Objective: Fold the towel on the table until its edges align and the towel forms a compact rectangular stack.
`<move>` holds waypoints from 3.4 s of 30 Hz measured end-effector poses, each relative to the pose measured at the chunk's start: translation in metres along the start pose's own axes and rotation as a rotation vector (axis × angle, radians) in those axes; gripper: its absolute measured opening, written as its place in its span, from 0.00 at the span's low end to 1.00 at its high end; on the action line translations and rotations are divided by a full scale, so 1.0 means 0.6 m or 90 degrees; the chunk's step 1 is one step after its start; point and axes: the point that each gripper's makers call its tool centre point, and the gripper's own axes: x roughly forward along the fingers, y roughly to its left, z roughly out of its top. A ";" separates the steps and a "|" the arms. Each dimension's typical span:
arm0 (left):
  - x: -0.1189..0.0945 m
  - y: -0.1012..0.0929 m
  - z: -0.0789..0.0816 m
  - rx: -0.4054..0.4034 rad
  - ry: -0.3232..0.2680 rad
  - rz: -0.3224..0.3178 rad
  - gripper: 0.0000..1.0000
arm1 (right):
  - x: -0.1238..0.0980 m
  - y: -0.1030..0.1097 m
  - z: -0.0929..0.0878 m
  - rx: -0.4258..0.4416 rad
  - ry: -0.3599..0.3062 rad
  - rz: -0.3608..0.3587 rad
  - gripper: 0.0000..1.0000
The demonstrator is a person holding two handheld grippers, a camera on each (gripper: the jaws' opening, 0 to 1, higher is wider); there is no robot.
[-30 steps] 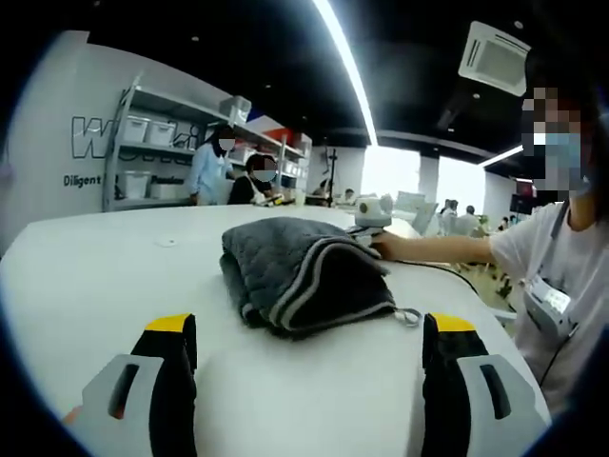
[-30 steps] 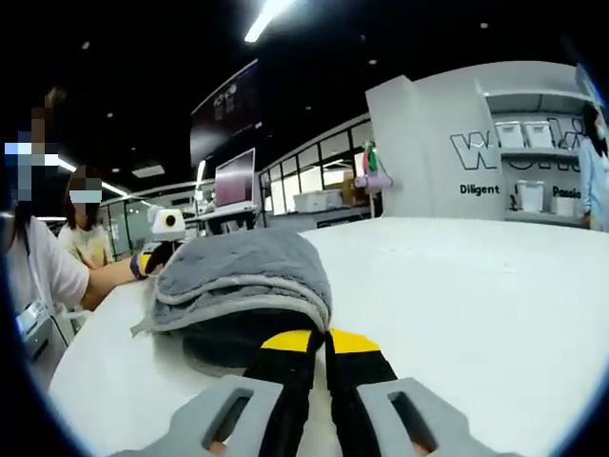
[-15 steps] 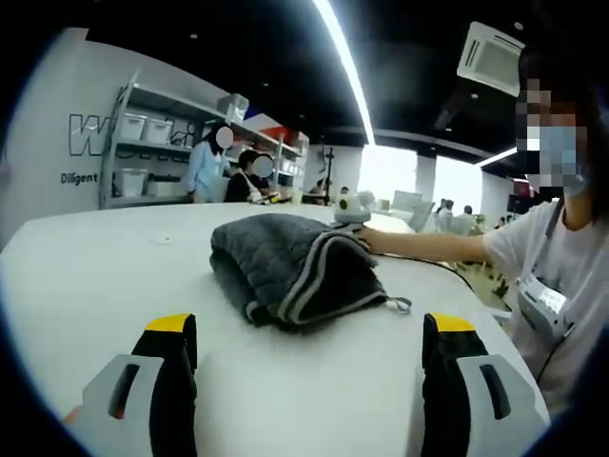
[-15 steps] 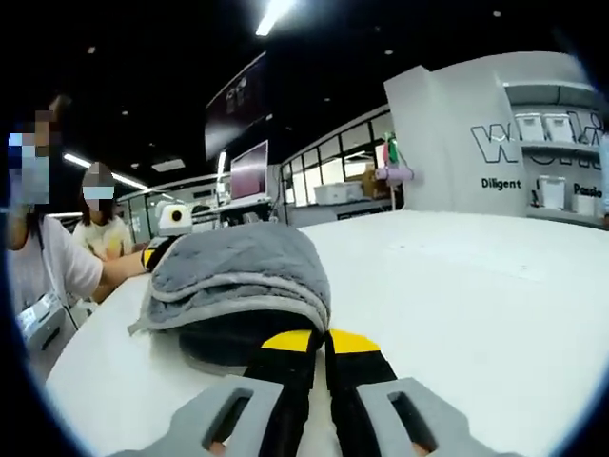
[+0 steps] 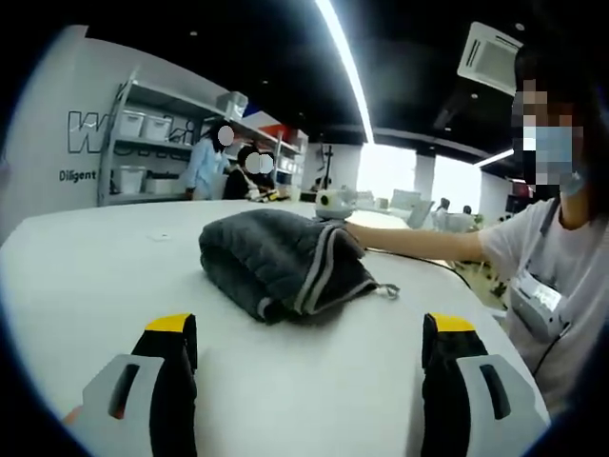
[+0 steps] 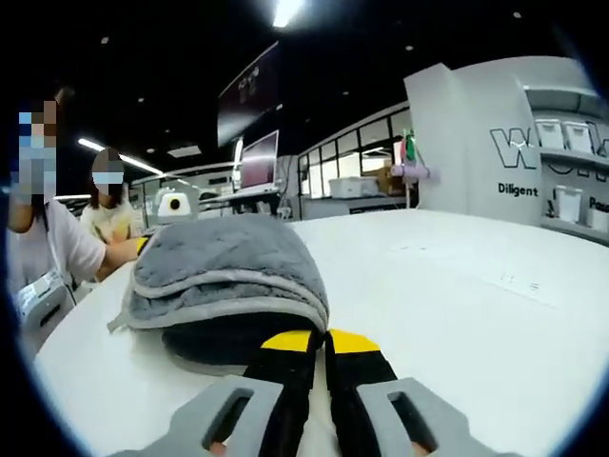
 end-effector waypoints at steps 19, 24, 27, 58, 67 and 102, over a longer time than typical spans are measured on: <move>-0.002 0.003 -0.001 -0.001 0.005 -0.001 0.97 | 0.049 -0.054 0.012 -0.010 0.014 0.005 0.01; -0.003 0.003 -0.003 -0.002 0.005 -0.001 0.97 | 0.059 -0.063 0.014 -0.010 0.017 0.014 0.01; -0.002 0.002 -0.004 -0.004 0.005 0.000 0.97 | 0.060 -0.065 0.014 -0.008 0.016 0.020 0.01; -0.017 0.024 -0.002 -0.023 -0.007 0.028 0.96 | -0.038 -0.048 0.005 -0.069 -0.012 -0.088 0.38; -0.010 0.034 -0.007 -0.013 0.008 0.048 0.97 | -0.096 0.024 0.009 -0.016 -0.065 -0.034 0.58; 0.139 0.039 0.054 0.064 0.008 0.119 0.99 | -0.129 0.137 0.013 -0.013 -0.102 0.031 0.99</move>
